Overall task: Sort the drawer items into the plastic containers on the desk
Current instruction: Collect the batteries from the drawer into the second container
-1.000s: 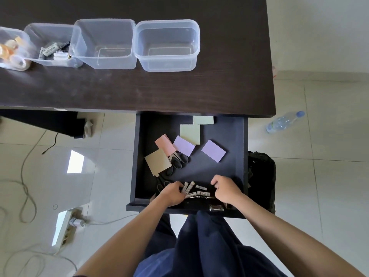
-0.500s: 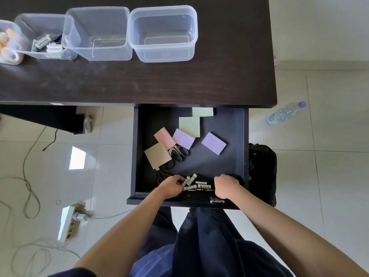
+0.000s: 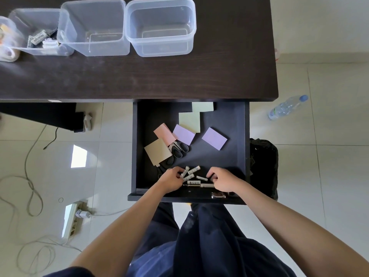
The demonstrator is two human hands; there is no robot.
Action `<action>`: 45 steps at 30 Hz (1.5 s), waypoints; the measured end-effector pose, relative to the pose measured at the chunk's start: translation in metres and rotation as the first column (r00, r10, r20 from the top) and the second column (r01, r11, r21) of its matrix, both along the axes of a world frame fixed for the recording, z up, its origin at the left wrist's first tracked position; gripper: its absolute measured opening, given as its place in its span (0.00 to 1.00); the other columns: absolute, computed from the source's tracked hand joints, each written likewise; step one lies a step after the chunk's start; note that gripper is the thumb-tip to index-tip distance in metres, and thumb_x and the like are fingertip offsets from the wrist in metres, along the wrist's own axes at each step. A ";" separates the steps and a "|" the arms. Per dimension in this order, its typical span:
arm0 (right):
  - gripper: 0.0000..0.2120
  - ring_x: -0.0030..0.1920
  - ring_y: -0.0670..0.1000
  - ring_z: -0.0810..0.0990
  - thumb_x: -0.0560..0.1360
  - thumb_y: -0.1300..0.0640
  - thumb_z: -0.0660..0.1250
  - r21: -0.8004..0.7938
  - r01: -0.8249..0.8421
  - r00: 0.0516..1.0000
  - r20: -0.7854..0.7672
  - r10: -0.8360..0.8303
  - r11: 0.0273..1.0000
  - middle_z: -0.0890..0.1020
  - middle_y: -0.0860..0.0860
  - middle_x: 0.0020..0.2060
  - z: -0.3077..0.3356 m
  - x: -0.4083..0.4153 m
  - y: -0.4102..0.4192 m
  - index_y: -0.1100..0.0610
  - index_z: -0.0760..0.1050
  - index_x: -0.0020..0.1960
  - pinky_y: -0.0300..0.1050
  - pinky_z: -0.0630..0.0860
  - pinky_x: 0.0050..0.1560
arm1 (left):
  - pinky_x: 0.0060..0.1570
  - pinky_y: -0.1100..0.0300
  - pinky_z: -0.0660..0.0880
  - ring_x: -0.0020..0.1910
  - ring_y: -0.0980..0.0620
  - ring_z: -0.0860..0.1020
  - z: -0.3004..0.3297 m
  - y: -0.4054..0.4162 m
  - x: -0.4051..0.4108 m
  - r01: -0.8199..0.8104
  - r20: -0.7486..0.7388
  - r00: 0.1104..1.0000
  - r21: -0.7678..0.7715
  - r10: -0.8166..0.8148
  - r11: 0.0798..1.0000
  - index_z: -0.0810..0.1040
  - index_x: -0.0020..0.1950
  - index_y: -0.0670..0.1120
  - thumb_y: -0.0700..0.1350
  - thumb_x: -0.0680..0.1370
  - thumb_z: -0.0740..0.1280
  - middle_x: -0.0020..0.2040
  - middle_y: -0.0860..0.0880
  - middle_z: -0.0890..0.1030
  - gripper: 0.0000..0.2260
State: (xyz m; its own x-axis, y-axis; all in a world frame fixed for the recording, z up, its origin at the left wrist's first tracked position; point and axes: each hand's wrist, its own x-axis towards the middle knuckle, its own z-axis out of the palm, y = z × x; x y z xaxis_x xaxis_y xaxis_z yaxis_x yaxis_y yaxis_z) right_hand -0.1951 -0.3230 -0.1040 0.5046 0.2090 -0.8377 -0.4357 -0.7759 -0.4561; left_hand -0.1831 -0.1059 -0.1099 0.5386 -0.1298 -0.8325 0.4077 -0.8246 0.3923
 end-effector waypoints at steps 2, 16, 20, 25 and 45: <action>0.17 0.52 0.50 0.77 0.74 0.69 0.58 0.053 0.040 0.999 -0.008 -0.040 0.998 0.78 0.53 0.52 -0.002 -0.001 0.009 0.54 0.73 0.58 0.41 0.73 0.53 | 0.61 0.58 0.71 0.58 0.50 0.75 0.001 0.000 0.003 0.004 0.023 1.000 0.007 -0.004 1.000 0.73 0.65 0.51 0.42 0.75 0.61 0.61 0.47 0.73 0.18; 0.25 0.63 0.55 0.67 0.75 0.63 0.60 -0.131 -0.334 0.886 0.293 0.358 0.934 0.67 0.49 0.65 -0.015 0.010 0.036 0.51 0.64 0.71 0.53 0.74 0.54 | 0.58 0.53 0.74 0.63 0.45 0.75 0.005 0.013 0.008 0.358 0.011 0.929 0.217 -0.369 0.908 0.74 0.65 0.51 0.41 0.75 0.58 0.64 0.49 0.77 0.20; 0.21 0.61 0.56 0.68 0.76 0.61 0.61 -0.110 -0.296 0.921 0.233 0.314 0.949 0.68 0.50 0.63 -0.023 -0.003 0.039 0.53 0.66 0.68 0.53 0.73 0.54 | 0.50 0.54 0.70 0.60 0.46 0.76 0.004 0.012 0.006 0.570 -0.102 0.816 0.298 -0.568 0.766 0.73 0.64 0.53 0.44 0.74 0.59 0.61 0.51 0.77 0.19; 0.17 0.61 0.55 0.71 0.74 0.60 0.60 -0.086 -0.268 0.945 0.170 0.279 0.960 0.70 0.51 0.61 -0.028 -0.004 0.039 0.54 0.70 0.62 0.53 0.73 0.57 | 0.60 0.51 0.71 0.62 0.44 0.73 -0.003 0.023 0.007 0.586 -0.110 0.809 0.216 -0.577 0.781 0.74 0.66 0.52 0.44 0.76 0.58 0.64 0.47 0.72 0.19; 0.13 0.51 0.53 0.78 0.72 0.63 0.63 -0.015 -0.164 0.983 0.075 0.165 0.986 0.80 0.54 0.52 -0.032 0.000 0.051 0.57 0.76 0.56 0.44 0.75 0.53 | 0.53 0.56 0.75 0.49 0.48 0.78 -0.006 0.016 -0.007 0.087 0.031 0.996 -0.028 -0.086 0.996 0.65 0.70 0.49 0.39 0.73 0.68 0.48 0.47 0.78 0.27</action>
State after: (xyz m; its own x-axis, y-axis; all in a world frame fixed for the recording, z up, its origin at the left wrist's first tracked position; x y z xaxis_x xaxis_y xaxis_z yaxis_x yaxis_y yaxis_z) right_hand -0.1948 -0.2721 -0.1362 0.5263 0.2872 -0.8003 -0.2659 -0.8384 -0.4758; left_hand -0.1897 -0.0898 -0.1160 0.5485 -0.2006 -0.8117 0.3234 -0.8443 0.4272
